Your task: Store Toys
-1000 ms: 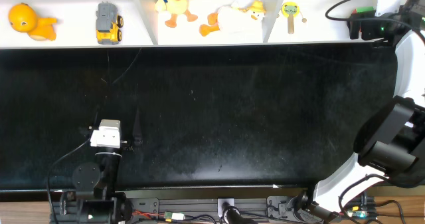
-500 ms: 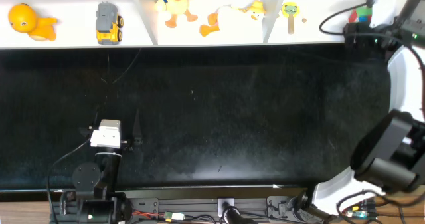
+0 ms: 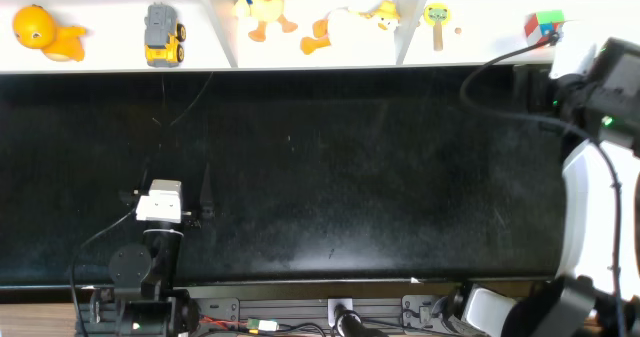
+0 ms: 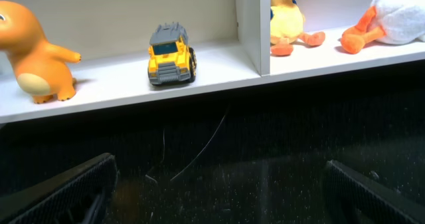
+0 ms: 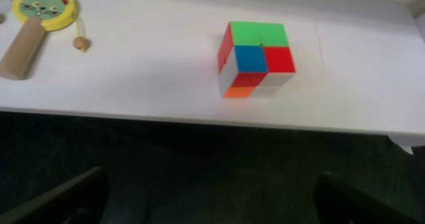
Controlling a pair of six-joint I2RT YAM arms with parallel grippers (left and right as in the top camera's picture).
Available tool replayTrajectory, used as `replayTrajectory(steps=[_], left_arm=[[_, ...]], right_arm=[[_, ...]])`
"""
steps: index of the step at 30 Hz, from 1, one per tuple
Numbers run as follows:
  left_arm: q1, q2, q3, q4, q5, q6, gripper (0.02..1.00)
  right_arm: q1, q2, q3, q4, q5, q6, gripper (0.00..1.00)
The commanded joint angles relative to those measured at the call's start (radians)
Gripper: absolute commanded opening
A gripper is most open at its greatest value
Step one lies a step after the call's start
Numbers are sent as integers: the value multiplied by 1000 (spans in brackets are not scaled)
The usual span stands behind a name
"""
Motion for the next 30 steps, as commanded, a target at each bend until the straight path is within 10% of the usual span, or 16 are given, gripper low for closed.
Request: replayTrajectory(steps=[1, 12, 30], left_arm=[[-6, -12, -1, -5, -8, -11, 998], [-6, -12, -1, -5, -8, -11, 996], [-6, -12, -1, -5, -9, -11, 998]], right_arm=[[143, -158, -138, 21, 212, 136, 996], [430, -697, -584, 77, 433, 536, 996], [429, -1315, -999, 165, 429, 545, 996]])
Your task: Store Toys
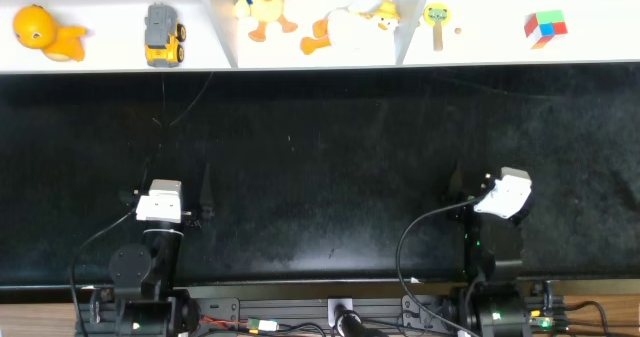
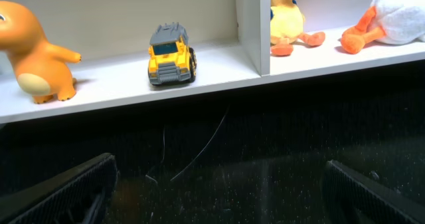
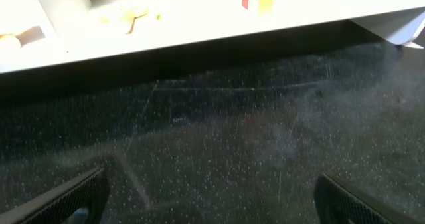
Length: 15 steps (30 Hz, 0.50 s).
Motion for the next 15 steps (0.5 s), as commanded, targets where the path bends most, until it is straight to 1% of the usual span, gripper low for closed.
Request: replayTrajectory(steps=[1, 4, 6, 12, 15], left_arm=[[-6, -12, -1, -5, -8, -11, 998], [-6, -12, -1, -5, -8, -11, 998], [-6, -12, -1, -5, -8, -11, 998], [-6, -12, -1, -5, -8, -11, 998], [-6, -12, -1, -5, -9, -11, 998]], right_arm=[[5, -79, -9, 21, 8, 11, 993], [6, -159, -10, 29, 9, 11, 996], [6, -153, -24, 69, 9, 11, 993], [6, -152, -99, 271, 9, 11, 996], [6, -151, -98, 269, 9, 11, 996]])
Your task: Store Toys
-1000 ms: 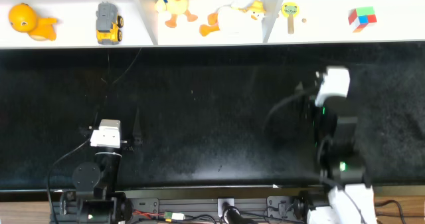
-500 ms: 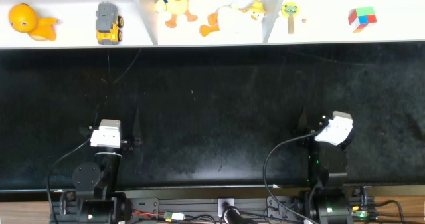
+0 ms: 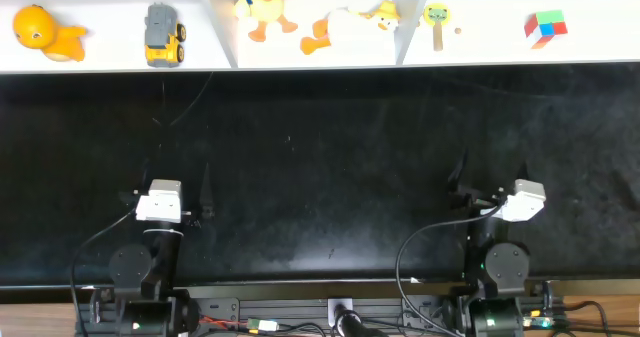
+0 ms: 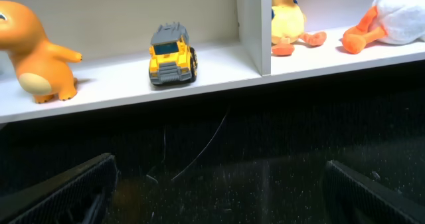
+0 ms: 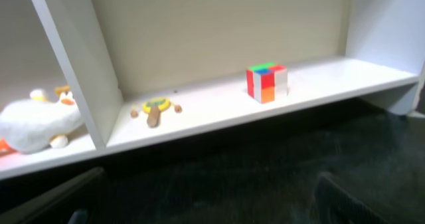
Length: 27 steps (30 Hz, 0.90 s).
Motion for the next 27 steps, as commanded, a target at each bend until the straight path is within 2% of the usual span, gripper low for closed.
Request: replayTrajectory(steps=[1, 12, 15, 19, 21, 24, 27], left_arm=[[-6, -12, -1, -5, -6, -11, 998], [-6, -12, -1, -5, -5, -11, 998], [-6, -12, -1, -5, -6, -11, 998], [-6, -12, -1, -5, -5, -11, 998], [-6, -12, -1, -5, -5, -11, 998], [-6, -12, -1, -5, -5, -11, 998], [-6, -12, -1, -5, -5, -11, 998]], right_arm=[[6, -6, -15, 14, 9, 6, 996], [-25, -8, -15, 10, 0, 7, 996], [-27, -8, -15, -2, -102, -6, 998], [-39, -8, -15, -17, -250, -195, 967], [-40, -8, -15, -19, -273, -193, 991], [-40, -8, -15, -17, -269, -126, 996], [-40, -8, -15, -15, -269, -109, 996]])
